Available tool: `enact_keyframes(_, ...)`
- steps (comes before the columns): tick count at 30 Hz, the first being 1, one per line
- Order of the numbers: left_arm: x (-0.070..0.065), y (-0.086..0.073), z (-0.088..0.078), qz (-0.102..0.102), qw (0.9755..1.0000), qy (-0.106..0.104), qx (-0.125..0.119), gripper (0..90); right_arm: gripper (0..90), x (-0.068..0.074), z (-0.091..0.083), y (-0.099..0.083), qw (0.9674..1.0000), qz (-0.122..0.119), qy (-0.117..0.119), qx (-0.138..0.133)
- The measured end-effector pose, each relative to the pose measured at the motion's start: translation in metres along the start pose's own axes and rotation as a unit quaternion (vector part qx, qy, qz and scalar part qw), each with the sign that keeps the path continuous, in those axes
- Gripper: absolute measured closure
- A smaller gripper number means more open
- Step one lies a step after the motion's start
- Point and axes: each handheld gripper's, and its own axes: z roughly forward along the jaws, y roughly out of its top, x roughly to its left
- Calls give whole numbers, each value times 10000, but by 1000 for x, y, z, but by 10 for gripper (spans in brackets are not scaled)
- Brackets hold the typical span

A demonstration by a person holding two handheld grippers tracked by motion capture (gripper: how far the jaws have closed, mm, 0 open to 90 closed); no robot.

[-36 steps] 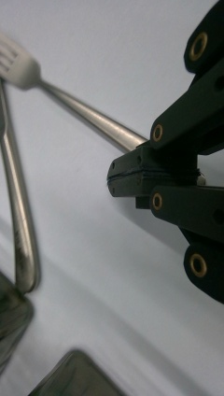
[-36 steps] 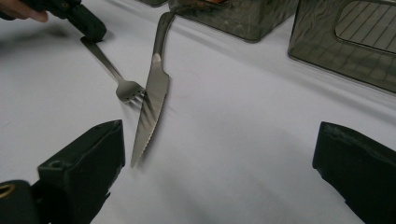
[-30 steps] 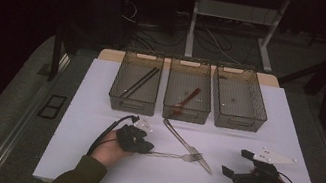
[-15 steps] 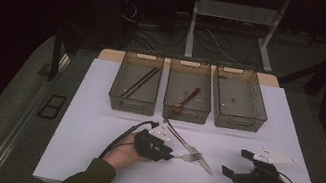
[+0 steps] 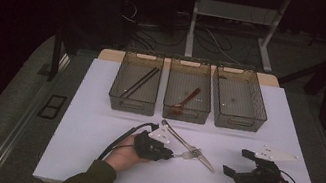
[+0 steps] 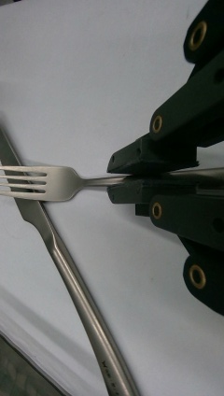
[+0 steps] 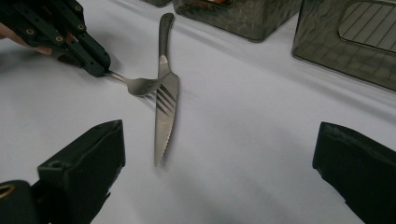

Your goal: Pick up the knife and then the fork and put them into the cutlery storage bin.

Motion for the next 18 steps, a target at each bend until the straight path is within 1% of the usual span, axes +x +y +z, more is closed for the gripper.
enact_keyframes(3,-1,0,-3,-73,9999,62,-99,836,18,0,-1,3,9999,86,38,45)
enact_keyframes(4,1,1,-6,-43,9999,44,-114,836,18,1,-1,5,9999,132,64,61)
enact_keyframes(6,-1,3,-10,-113,9996,112,-245,836,18,2,1,9,9997,215,124,63)
enact_keyframes(9,-3,6,-16,-153,9988,211,-416,835,77,7,6,17,9988,382,287,47)
enact_keyframes(10,-3,8,-18,-142,9986,229,-463,836,113,9,8,19,9987,401,324,62)
enact_keyframes(11,-4,9,-19,-223,9981,251,-525,836,150,12,11,22,9987,363,364,70)
enact_keyframes(12,-5,11,-20,-221,9977,293,-578,836,157,15,14,24,9984,376,405,77)
enact_keyframes(13,-6,13,-21,-243,9973,328,-615,836,198,17,18,27,9976,481,487,83)
enact_keyframes(14,-7,14,-22,-256,9968,387,-645,836,235,19,21,30,9969,511,596,72)
enact_keyframes(15,-8,16,-22,-274,9963,439,-689,836,256,20,25,32,9960,590,671,38)
enact_keyframes(17,-10,20,-22,-292,9954,523,-753,836,338,22,33,38,9938,747,824,18)
enact_keyframes(18,-11,21,-22,-303,9949,555,-783,836,371,22,36,41,9933,751,874,13)
